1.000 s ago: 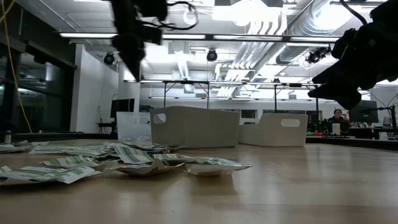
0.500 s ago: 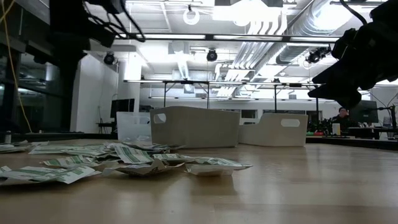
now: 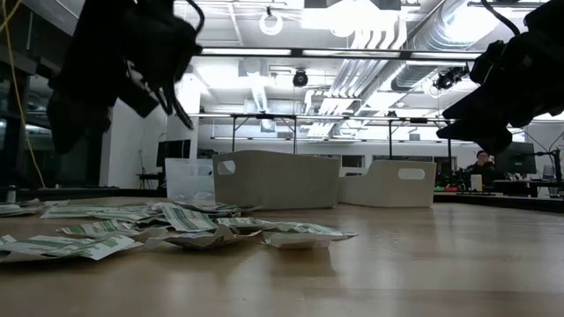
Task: Pick & Place First Aid Supplies
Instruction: Put the towelette pack into the black bin
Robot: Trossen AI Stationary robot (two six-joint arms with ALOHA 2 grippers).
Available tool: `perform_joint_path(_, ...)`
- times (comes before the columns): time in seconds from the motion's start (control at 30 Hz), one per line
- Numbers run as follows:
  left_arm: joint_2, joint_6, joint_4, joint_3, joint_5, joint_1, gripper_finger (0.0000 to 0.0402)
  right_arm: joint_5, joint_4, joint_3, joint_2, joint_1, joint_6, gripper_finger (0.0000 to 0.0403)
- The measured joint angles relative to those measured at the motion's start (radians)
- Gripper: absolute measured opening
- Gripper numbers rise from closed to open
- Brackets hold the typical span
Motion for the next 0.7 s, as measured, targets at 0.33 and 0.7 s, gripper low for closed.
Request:
perform_joint_path(0.33,0.127,0.036,0.087,-0.011,0.003,0.000,0.0125,0.000,0.001,0.000,0.000,0.000,0.000,0.0208)
perform_joint_path(0.7,0.130,0.021,0.304,-0.223,0.154,0.001,0.0166,0.000,0.002,0.000,0.000,0.000,0.000,0.0208)
